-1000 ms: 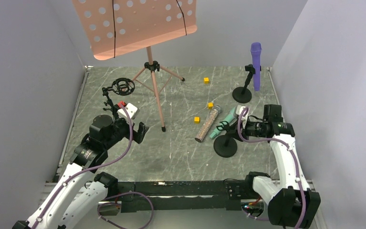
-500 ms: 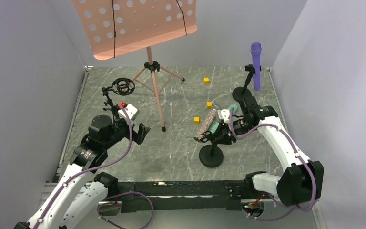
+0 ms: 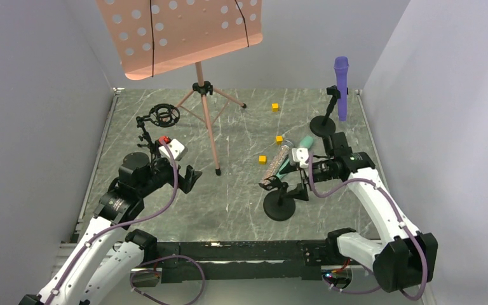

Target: Attach the microphones to the stand

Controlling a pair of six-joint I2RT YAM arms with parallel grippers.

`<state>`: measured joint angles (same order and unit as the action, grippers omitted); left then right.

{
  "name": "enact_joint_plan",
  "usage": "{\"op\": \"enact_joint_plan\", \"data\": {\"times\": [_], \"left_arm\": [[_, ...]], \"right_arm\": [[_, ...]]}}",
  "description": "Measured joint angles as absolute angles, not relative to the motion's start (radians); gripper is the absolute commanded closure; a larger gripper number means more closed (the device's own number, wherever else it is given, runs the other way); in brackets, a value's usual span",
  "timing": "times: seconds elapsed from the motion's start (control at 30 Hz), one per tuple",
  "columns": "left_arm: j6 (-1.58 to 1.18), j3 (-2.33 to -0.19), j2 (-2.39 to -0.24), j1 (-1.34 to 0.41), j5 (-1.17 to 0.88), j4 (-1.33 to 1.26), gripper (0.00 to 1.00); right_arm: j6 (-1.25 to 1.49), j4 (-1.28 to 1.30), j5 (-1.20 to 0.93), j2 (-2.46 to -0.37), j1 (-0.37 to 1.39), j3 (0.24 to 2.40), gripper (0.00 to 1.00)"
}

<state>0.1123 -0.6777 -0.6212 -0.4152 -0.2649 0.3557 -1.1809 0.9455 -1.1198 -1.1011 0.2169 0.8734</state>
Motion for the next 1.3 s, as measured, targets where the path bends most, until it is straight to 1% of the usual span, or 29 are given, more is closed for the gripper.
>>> {"op": "enact_joint_plan", "data": {"times": [0.13,0.23,0.3,0.37,0.4,0.47,0.53,0.63,0.7,0.83,0.87,0.97,1.0,1.17,1.3], "left_arm": [[0.112,-0.678,-0.625,-0.41,-0.291,0.355,0.01],[0.112,-0.677,-0.625,-0.406,-0.317,0.344,0.01],[0.112,-0.677,-0.625,-0.402,-0.33,0.339,0.01],[0.112,-0.677,-0.625,-0.396,-0.344,0.337,0.01],[0.112,-0.677,-0.625,-0.395,-0.347,0.337,0.01],[0.111,-0.677,-0.625,-0.391,-0.354,0.336,0.01],[0.111,-0.677,-0.624,-0.389,-0.36,0.336,0.01],[0.111,-0.677,-0.619,-0.386,-0.364,0.335,0.01],[0.111,-0.677,-0.614,-0.384,-0.369,0.334,0.01],[0.111,-0.677,-0.612,-0.381,-0.37,0.334,0.01],[0.111,-0.677,-0.612,-0.381,-0.37,0.334,0.01],[0.111,-0.677,-0.612,-0.38,-0.369,0.334,0.01],[0.111,-0.677,-0.611,-0.379,-0.369,0.334,0.01],[0.112,-0.674,-0.606,-0.378,-0.369,0.334,0.01],[0.112,-0.674,-0.612,-0.377,-0.371,0.334,0.01]], "right_arm": [[-1.146,0.937,-1.138,-1.061,0.121,0.881,0.17],[-1.1,0.939,-1.172,-1.058,-0.019,0.919,0.16],[-1.037,0.911,-1.195,-1.052,-0.082,0.933,0.02],[-0.867,0.803,-1.199,-1.03,-0.121,0.915,0.0],[-0.745,0.695,-1.174,-1.013,-0.134,0.881,0.0],[-0.467,0.474,-1.063,-0.987,-0.147,0.791,0.0],[-0.226,0.332,-0.908,-0.999,-0.148,0.717,0.0],[0.023,0.25,-0.686,-1.052,-0.125,0.685,0.0],[0.144,0.204,-0.554,-1.085,-0.078,0.685,0.01],[0.278,0.164,-0.331,-1.181,0.056,0.709,0.03],[0.303,0.164,-0.28,-1.222,0.08,0.728,0.05],[0.37,0.167,-0.154,-1.362,0.091,0.802,0.09],[0.386,0.164,-0.128,-1.398,0.091,0.819,0.11],[0.448,0.155,-0.033,-1.529,0.094,0.863,0.26],[0.465,0.154,-0.027,-1.591,0.1,0.883,0.27]]}}
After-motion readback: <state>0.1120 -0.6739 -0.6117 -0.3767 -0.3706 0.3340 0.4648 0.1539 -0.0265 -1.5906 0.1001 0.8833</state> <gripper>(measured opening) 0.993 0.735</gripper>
